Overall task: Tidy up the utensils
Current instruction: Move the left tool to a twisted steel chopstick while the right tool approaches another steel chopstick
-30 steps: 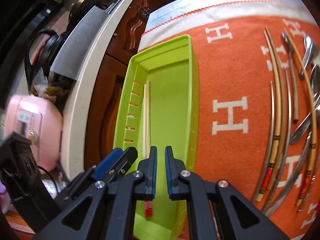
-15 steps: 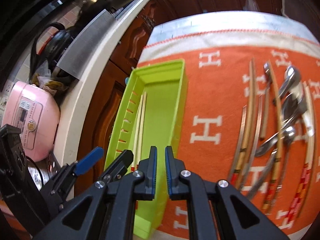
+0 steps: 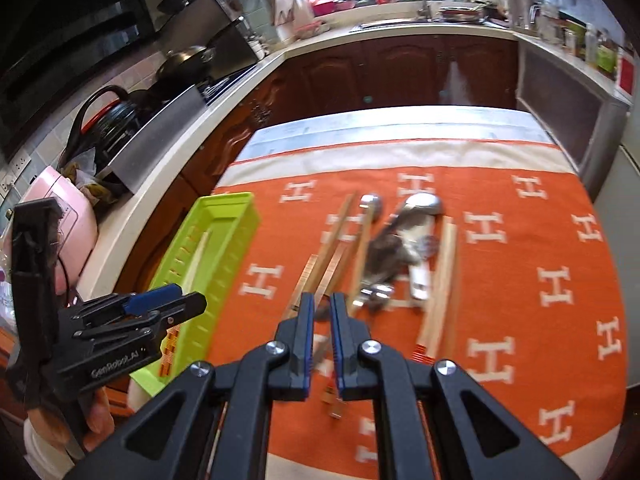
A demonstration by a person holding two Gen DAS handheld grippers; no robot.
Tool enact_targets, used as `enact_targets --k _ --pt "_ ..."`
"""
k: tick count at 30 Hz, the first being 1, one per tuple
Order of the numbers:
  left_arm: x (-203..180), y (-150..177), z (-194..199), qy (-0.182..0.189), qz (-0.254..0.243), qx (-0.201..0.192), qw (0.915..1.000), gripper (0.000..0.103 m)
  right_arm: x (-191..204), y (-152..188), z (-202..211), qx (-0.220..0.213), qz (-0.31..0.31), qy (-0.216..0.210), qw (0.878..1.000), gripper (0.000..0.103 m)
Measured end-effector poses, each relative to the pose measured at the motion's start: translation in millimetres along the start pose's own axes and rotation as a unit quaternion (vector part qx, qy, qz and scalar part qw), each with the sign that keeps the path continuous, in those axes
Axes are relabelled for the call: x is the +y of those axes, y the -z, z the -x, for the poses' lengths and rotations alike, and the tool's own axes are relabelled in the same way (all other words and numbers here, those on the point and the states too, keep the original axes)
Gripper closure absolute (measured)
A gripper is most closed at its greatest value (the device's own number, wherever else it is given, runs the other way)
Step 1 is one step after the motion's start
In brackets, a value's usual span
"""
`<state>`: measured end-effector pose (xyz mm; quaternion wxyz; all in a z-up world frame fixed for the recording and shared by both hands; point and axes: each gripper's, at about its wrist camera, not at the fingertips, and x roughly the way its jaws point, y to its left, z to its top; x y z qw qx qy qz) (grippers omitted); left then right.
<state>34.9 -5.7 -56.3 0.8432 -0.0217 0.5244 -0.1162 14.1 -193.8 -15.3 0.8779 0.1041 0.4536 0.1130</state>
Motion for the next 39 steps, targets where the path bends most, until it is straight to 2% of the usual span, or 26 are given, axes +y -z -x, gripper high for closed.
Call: enact_targets --k 4,9,18,33,36,39 --pt "-14 12 -21 -0.010 -0.019 0.033 0.9992 0.078 -22 14 -2 0.010 -0.017 -0.004 1.000 0.095" --pt "-19 26 -41 -0.017 -0.018 0.067 0.9975 0.079 -32 30 -15 0.031 -0.016 -0.013 0.999 0.095" --pt "-17 44 -63 -0.036 -0.013 0.111 0.9930 0.079 -19 43 -33 0.056 0.011 -0.040 0.998 0.095" --pt "-39 50 -66 -0.067 -0.065 0.092 0.9914 0.079 -6 46 -44 0.069 0.032 -0.039 0.996 0.095" --pt "-36 54 -62 -0.043 -0.057 0.084 0.9939 0.095 0 46 -47 0.071 0.041 -0.041 0.996 0.095" --pt "-30 55 -61 -0.017 -0.035 0.072 0.9967 0.099 4 46 -52 0.077 0.042 -0.040 0.995 0.095"
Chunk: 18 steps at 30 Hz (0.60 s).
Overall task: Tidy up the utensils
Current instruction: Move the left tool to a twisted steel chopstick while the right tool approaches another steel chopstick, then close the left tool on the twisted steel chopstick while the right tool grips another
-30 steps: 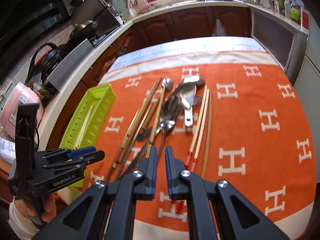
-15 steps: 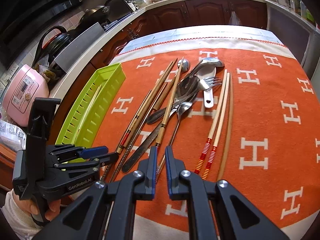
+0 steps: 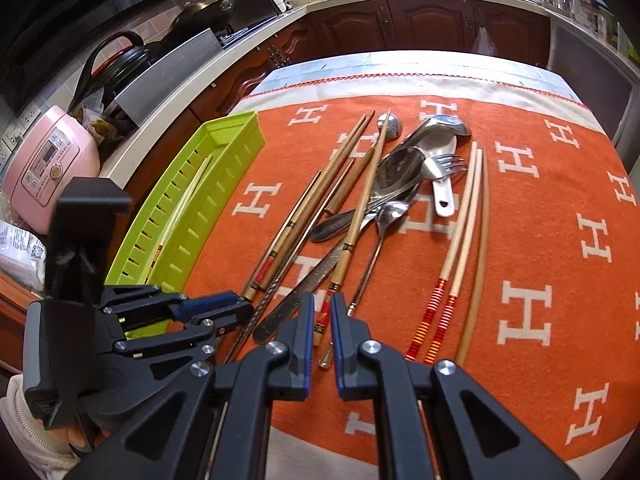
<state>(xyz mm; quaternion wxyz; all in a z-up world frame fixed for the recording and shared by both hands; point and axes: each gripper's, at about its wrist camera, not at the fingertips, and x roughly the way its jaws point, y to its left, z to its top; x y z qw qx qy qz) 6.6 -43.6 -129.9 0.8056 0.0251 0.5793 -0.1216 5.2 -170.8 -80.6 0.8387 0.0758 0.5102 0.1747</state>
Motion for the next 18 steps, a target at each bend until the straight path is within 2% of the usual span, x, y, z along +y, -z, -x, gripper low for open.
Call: enact_targets --k 3,8,13,18 --pt "7 1 0 0.021 0.021 -0.012 0.9995 0.099 0 0 -7 0.009 -0.006 -0.007 1.000 0.095" --pt "14 5 7 0.025 0.037 -0.030 0.9985 0.100 3 -5 -16 0.015 -0.020 -0.027 0.999 0.095" --pt "24 6 28 0.027 0.049 -0.063 0.9964 0.100 1 -12 -28 0.023 -0.055 -0.048 0.997 0.095" --pt "33 2 53 0.042 0.060 -0.102 0.9921 0.100 -1 -19 -49 0.045 -0.094 -0.052 0.993 0.095"
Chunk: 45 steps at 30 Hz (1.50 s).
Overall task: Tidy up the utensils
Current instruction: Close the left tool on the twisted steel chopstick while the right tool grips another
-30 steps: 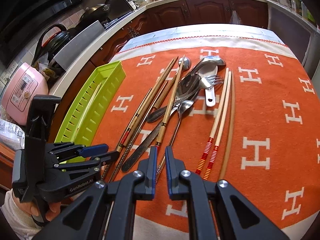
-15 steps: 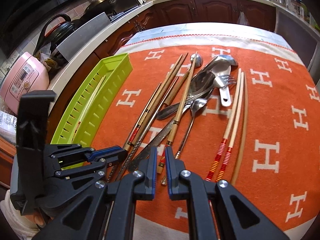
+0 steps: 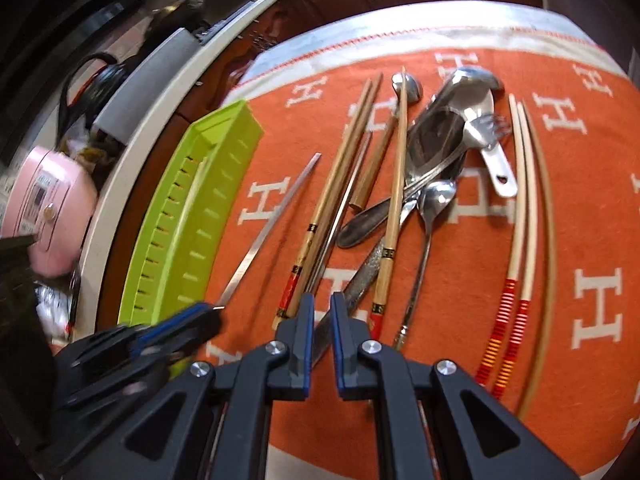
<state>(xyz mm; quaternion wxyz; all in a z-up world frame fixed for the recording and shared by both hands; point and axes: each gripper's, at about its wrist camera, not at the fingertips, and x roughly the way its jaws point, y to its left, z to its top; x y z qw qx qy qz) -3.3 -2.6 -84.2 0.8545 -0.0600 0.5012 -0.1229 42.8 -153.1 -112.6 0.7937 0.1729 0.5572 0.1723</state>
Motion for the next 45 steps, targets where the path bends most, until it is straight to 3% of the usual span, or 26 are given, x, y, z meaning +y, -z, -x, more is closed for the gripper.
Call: enact_targets --k 2,7,15,18,21,26,31,40,42,45 --pt "2 -1 1 0.002 0.000 -0.001 1.0000 0.100 1 -4 -7 0.006 -0.013 -0.003 1.000 0.095" --pt "4 6 -20 0.005 -0.003 0.037 0.9993 0.099 9 -11 -19 0.016 -0.026 0.012 0.999 0.095" --pt "3 11 -50 -0.001 0.002 0.075 0.9972 0.099 24 -10 -20 0.015 0.019 0.122 0.992 0.099" --pt "4 10 -54 -0.002 0.004 0.073 0.9973 0.099 21 -13 -19 0.015 0.010 0.113 0.993 0.094" --pt "-1 12 -56 -0.002 0.003 0.072 0.9974 0.099 12 -17 -15 0.020 -0.029 0.070 0.997 0.094" --pt "-4 13 -54 -0.008 -0.004 0.064 0.9979 0.099 5 -15 -12 0.016 -0.059 0.033 0.998 0.094" --pt "-5 14 -54 -0.011 -0.007 0.056 0.9984 0.098 11 -12 -19 0.021 -0.050 0.044 0.998 0.094" --pt "1 17 -52 0.003 0.001 0.053 0.9986 0.098 33 -21 -32 0.020 -0.003 0.117 0.993 0.094" --pt "0 17 -52 0.010 -0.002 0.053 0.9985 0.091 39 -23 -34 0.017 0.008 0.134 0.991 0.094" --pt "-5 15 -51 0.032 -0.012 0.057 0.9978 0.065 46 -19 -36 0.013 0.033 0.151 0.988 0.094"
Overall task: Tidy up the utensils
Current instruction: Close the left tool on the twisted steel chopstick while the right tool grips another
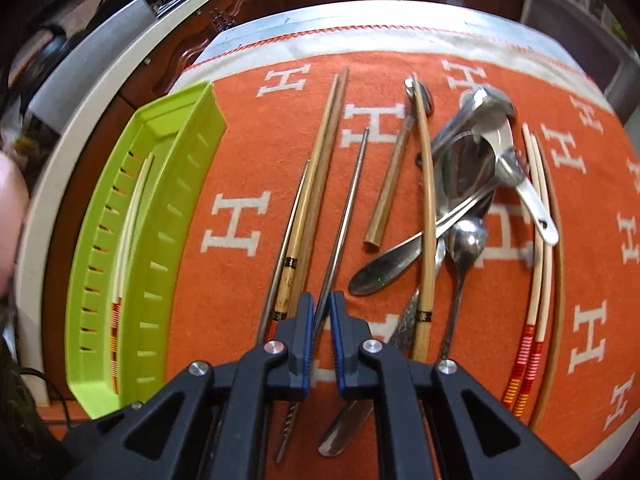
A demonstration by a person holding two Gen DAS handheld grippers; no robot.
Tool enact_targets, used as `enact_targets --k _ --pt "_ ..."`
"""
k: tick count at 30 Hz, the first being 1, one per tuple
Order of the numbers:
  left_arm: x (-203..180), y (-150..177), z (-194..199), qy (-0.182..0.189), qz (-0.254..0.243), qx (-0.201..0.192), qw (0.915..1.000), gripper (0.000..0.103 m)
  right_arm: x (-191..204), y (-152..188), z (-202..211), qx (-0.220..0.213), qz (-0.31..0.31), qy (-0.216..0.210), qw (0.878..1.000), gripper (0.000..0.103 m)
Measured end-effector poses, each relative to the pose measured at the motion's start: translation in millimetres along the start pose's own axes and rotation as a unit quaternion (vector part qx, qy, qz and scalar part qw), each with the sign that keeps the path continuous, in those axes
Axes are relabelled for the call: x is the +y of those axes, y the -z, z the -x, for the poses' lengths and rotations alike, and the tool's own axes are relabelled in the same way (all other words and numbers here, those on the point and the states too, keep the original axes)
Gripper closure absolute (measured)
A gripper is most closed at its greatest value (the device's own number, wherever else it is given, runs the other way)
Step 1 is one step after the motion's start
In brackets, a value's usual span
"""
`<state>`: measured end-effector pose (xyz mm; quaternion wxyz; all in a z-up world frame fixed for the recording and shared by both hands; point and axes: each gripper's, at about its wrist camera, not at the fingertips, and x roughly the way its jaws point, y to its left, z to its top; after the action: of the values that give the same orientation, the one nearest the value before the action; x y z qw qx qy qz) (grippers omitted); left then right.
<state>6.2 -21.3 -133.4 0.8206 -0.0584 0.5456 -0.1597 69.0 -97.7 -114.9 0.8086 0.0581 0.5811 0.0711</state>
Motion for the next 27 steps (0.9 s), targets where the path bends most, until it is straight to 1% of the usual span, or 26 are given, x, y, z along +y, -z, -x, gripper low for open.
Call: enact_targets --k 1,3,7,10,13,14,15,16,18,20,22,24,26,27 --pt "-4 0 0 -0.002 -0.010 0.000 0.9999 0.061 0 1 0 -0.001 0.001 -0.001 1.000 0.095" --pt "-8 0 0 -0.005 -0.018 0.000 0.9998 0.057 -7 2 1 0.004 -0.007 -0.015 1.000 0.097" --pt "-8 -1 1 -0.007 -0.023 0.003 0.9997 0.057 -22 8 7 0.002 -0.019 -0.047 0.999 0.098" --pt "-2 -1 2 0.011 -0.009 0.005 0.9999 0.057 -29 14 12 -0.001 -0.022 -0.067 0.998 0.098" --pt "5 0 3 0.030 0.010 0.011 0.9994 0.057 -35 17 14 -0.003 -0.024 -0.074 0.997 0.098" --pt "7 0 4 0.031 0.014 0.011 0.9994 0.059 -37 18 14 -0.003 -0.026 -0.076 0.997 0.098" --pt "8 2 4 0.029 0.015 0.011 0.9994 0.064 -38 18 14 -0.004 -0.028 -0.079 0.996 0.098" --pt "9 2 4 0.020 0.017 0.010 0.9996 0.072 -40 18 14 -0.004 -0.029 -0.084 0.996 0.098" --pt "11 2 6 0.012 0.022 0.010 0.9996 0.077 -41 19 14 -0.004 -0.030 -0.089 0.996 0.098" --pt "13 2 5 0.008 0.027 0.011 0.9996 0.078 -40 18 13 -0.002 -0.030 -0.094 0.995 0.098" --pt "7 3 4 -0.009 0.016 0.010 0.9998 0.078 -40 18 12 -0.001 -0.030 -0.097 0.995 0.098" --pt "-2 4 1 -0.034 -0.004 0.008 0.9994 0.078 -38 17 10 -0.001 -0.028 -0.099 0.995 0.098" --pt "-11 5 -1 -0.064 -0.024 0.004 0.9977 0.086 -40 19 12 0.001 -0.028 -0.102 0.994 0.098" --pt "-13 5 -2 -0.084 -0.033 0.002 0.9959 0.097 -39 19 11 0.001 -0.028 -0.104 0.994 0.098"
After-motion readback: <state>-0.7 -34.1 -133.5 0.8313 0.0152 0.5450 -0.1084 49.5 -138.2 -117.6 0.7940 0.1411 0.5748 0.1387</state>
